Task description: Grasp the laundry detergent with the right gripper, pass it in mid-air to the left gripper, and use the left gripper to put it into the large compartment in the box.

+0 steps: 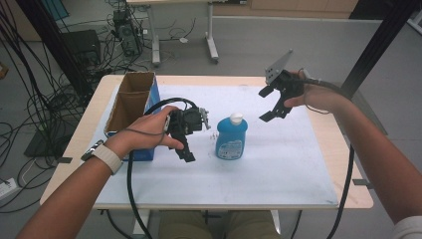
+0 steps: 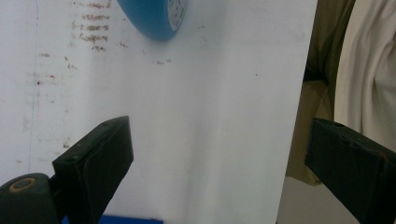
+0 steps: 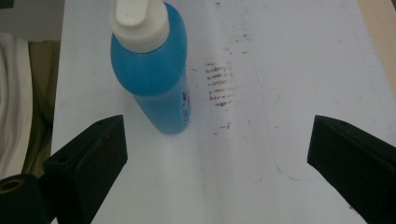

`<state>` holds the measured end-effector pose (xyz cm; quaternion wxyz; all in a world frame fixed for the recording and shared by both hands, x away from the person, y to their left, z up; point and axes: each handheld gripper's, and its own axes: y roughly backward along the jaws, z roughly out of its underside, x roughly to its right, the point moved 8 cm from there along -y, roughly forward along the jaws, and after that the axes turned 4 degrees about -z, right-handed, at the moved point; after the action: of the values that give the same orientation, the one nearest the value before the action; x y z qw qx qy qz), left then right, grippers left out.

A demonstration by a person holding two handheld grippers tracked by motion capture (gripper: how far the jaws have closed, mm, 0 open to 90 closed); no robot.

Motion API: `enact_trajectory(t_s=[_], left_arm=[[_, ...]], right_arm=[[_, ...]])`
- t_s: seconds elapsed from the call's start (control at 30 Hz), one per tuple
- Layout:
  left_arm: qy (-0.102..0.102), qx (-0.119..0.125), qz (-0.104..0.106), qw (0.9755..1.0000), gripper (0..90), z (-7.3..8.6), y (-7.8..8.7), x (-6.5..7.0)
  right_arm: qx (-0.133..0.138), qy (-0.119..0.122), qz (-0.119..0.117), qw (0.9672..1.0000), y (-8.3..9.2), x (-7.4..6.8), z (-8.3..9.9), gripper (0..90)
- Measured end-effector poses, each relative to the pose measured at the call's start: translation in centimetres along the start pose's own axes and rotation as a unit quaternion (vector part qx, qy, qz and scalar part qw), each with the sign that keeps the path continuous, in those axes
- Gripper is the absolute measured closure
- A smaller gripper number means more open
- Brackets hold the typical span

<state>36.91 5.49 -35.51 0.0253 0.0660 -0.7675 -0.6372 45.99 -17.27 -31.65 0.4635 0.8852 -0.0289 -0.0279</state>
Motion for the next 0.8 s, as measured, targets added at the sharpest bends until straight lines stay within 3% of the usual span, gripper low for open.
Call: enact_trajectory(t_s=[0.27, 0.8], left_arm=[[0.004, 0.005, 0.0, 1.0, 8.6, -0.2, -0.1, -0.2], [0.003, 0.007, -0.002, 1.0, 8.6, -0.1, -0.1, -0.5]], right_arm=[[0.011, 0.008, -0.005, 0.9999, -0.9, -1.1, 0.2, 3.4], [0.005, 0.015, -0.014, 0.9998, -2.2, -2.3, 0.6, 4.4]])
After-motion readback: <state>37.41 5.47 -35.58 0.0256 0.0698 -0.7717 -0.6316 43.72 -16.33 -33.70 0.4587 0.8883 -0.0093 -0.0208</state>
